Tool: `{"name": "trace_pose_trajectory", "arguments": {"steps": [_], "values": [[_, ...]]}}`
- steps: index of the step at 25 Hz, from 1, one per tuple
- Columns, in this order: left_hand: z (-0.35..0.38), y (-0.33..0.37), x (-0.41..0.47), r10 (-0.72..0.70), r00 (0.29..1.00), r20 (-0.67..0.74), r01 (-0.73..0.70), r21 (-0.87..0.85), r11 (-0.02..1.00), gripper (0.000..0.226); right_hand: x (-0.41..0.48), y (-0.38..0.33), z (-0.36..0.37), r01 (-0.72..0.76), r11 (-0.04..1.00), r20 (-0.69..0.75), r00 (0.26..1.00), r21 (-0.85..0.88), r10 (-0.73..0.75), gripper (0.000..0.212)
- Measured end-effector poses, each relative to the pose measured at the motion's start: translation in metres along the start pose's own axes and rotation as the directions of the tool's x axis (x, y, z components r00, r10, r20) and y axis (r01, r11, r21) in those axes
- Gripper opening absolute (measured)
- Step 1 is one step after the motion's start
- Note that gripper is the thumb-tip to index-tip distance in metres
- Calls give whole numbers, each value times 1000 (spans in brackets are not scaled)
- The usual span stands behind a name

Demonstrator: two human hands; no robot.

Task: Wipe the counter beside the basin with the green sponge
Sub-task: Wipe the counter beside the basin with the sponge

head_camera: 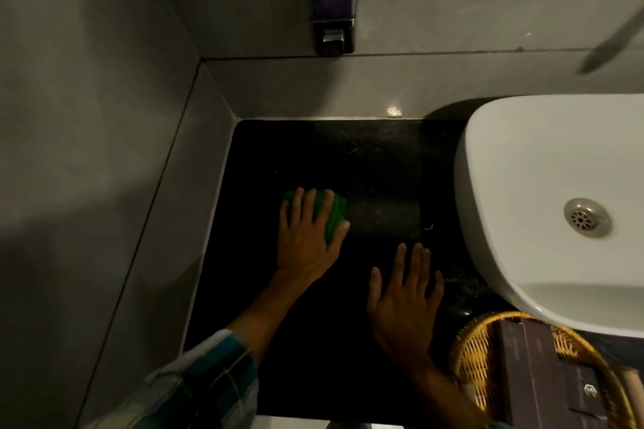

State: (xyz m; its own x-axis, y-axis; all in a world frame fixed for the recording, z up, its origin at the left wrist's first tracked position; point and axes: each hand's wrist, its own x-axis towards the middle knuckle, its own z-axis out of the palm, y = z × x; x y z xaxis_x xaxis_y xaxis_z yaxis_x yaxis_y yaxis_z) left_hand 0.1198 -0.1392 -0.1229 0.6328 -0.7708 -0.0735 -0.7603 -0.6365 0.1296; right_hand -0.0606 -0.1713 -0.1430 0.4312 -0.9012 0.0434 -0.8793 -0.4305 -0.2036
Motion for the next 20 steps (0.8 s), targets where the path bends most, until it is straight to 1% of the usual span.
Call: {"name": "trace_pose_trajectory", "arguments": {"steps": [1,2,4,7,10,12,14,15,17,18,20], "values": [[13,33,3,90,996,23,-90,-12,996,64,20,16,6,-77,997,-27,997,-4,77,66],[19,36,-20,113,993,31,-112,-25,993,64,24,16,6,-88,996,-23,996,-3,88,66],[28,33,-60,149,988,33,-148,-31,988,64,26,22,7,-64,998,-19,998,0,64,66],[26,-4,-84,52,999,17,-51,-51,997,62,20,24,8,-49,999,-23,999,5,50,66],[11,-53,-44,-75,997,-34,73,-48,996,64,14,17,5,-39,999,2,999,11,39,65],[1,-83,-11,-167,986,-25,166,-54,985,68,6,11,2,-14,1000,9,1000,8,14,66],[-4,-100,20,-231,972,-39,230,-34,973,70,-4,3,0,10,1000,23,1000,15,-10,66],[-6,-101,36,-241,969,-48,240,-30,970,69,-9,-1,-1,20,1000,37,999,19,-21,66],[-8,-85,68,-205,977,-55,204,-27,979,66,-16,-8,-3,41,999,48,998,19,-42,65],[-8,-68,83,-161,986,-48,160,-24,987,63,-17,-10,-3,45,999,51,998,20,-46,64],[-3,-21,102,-27,999,-21,27,-22,999,61,-17,-11,-4,42,999,37,998,23,-42,61]]}}
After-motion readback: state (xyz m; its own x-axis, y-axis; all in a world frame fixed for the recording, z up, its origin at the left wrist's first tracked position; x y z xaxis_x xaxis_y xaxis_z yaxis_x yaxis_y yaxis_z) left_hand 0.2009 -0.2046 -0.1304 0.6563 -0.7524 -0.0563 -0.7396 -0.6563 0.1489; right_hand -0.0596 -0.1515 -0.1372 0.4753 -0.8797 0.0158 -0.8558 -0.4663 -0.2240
